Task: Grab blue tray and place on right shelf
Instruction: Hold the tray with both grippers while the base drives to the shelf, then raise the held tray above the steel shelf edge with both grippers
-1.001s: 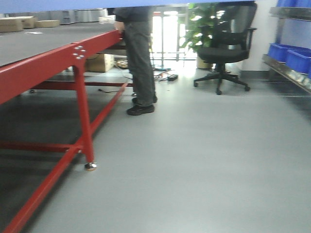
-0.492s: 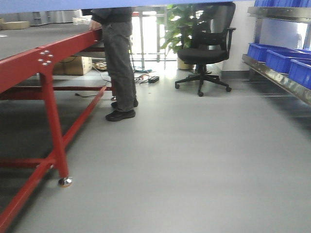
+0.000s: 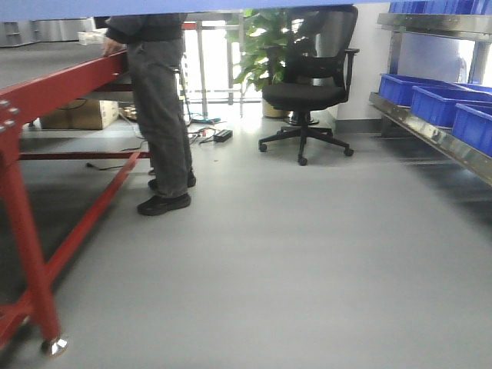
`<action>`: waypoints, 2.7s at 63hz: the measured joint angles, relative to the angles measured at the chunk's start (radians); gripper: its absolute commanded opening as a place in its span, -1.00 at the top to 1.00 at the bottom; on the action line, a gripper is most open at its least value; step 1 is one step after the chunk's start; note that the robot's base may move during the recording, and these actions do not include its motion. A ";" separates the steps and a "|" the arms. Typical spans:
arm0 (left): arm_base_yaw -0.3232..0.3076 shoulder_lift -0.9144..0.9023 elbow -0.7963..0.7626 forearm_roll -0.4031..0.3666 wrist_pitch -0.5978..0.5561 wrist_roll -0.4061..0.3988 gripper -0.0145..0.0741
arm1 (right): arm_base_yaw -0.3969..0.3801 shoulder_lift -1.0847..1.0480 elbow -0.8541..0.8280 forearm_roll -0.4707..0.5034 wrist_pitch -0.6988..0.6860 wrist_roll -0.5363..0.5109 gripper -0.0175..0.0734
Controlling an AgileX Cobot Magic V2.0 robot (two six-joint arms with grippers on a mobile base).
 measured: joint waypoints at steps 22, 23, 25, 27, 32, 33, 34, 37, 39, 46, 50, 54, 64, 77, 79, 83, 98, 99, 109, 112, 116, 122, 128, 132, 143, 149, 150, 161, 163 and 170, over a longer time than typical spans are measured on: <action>0.000 0.000 0.000 -0.014 0.000 0.000 0.78 | 0.000 0.000 0.000 -0.006 0.002 0.000 0.49; 0.000 0.000 0.000 -0.014 0.000 0.000 0.78 | 0.000 0.000 0.000 -0.006 0.002 0.000 0.49; 0.000 0.000 0.000 -0.014 0.000 0.000 0.78 | 0.000 0.000 0.000 -0.006 0.002 0.000 0.49; 0.000 0.000 0.000 -0.014 0.000 0.000 0.78 | 0.000 0.000 0.000 -0.006 0.002 0.000 0.49; 0.000 0.000 0.000 -0.015 0.000 0.000 0.78 | 0.000 0.000 0.000 -0.006 0.002 0.000 0.49; 0.000 0.000 0.000 -0.015 0.000 0.000 0.78 | 0.000 0.000 0.000 -0.006 0.002 0.000 0.49; 0.000 0.000 0.000 -0.015 0.000 0.000 0.78 | 0.000 0.000 0.000 -0.006 0.002 0.000 0.49; 0.000 0.000 0.000 -0.016 0.000 0.000 0.78 | 0.000 0.000 0.000 -0.006 0.002 0.000 0.49; 0.000 0.000 0.000 -0.018 0.000 0.000 0.78 | 0.000 0.000 0.000 -0.006 0.002 0.000 0.49; 0.000 0.000 0.000 -0.024 0.002 -0.002 0.78 | 0.000 0.000 0.000 -0.008 0.002 0.000 0.49; 0.000 0.000 0.000 -0.028 0.002 -0.002 0.78 | 0.000 0.000 0.000 -0.010 0.002 0.000 0.49; 0.000 0.000 0.000 -0.030 0.002 -0.002 0.78 | 0.000 0.000 0.000 -0.010 0.003 0.000 0.49; 0.000 0.000 0.000 -0.032 0.002 -0.002 0.78 | 0.000 0.000 0.000 -0.010 0.003 0.000 0.49; 0.000 0.000 0.000 -0.034 0.004 -0.002 0.78 | 0.000 0.000 0.000 -0.010 0.003 0.000 0.49; 0.000 0.000 0.000 -0.034 0.004 -0.002 0.78 | 0.000 0.000 0.000 -0.010 0.003 0.000 0.49; 0.000 0.000 0.000 -0.034 0.004 -0.002 0.78 | 0.000 0.000 0.000 -0.010 0.003 0.000 0.49; 0.000 0.000 0.000 -0.034 0.004 -0.002 0.78 | 0.000 0.000 0.000 -0.012 0.003 0.000 0.49; 0.000 0.000 0.000 -0.034 0.004 -0.002 0.78 | 0.000 0.000 0.000 -0.012 0.003 0.000 0.49; 0.000 0.000 0.000 -0.036 0.004 -0.002 0.78 | -0.001 0.000 0.000 -0.012 0.003 0.000 0.49; 0.000 0.000 0.000 -0.036 0.004 -0.002 0.78 | -0.001 0.000 0.000 -0.012 0.003 0.000 0.49; 0.000 0.000 0.000 -0.036 0.004 -0.002 0.78 | -0.001 0.000 0.000 -0.012 0.003 0.000 0.49; 0.000 0.000 0.000 -0.036 0.004 -0.002 0.78 | -0.001 0.000 0.000 -0.012 0.003 0.000 0.49; 0.000 0.000 0.000 -0.038 0.004 -0.002 0.78 | -0.001 0.000 0.000 -0.014 0.003 0.000 0.49; 0.000 0.000 0.000 -0.038 0.004 -0.002 0.78 | -0.001 0.000 0.000 -0.014 0.003 0.000 0.49; 0.000 0.000 0.000 -0.038 0.002 -0.002 0.78 | -0.001 0.000 0.000 -0.015 0.003 0.000 0.49; 0.000 0.000 0.000 -0.038 0.002 -0.002 0.78 | -0.001 0.000 0.000 -0.015 0.003 0.000 0.49; 0.000 0.000 0.000 -0.038 0.002 -0.002 0.78 | -0.001 0.000 0.000 -0.015 0.003 0.000 0.49; 0.000 0.000 0.000 -0.038 0.002 -0.002 0.78 | -0.001 0.000 0.000 -0.016 0.003 0.000 0.49; 0.000 0.000 0.000 -0.038 0.002 -0.002 0.78 | -0.001 0.000 0.000 -0.016 0.003 0.000 0.49; 0.000 0.000 0.000 -0.040 0.002 -0.002 0.78 | -0.001 0.000 0.000 -0.017 0.004 0.000 0.49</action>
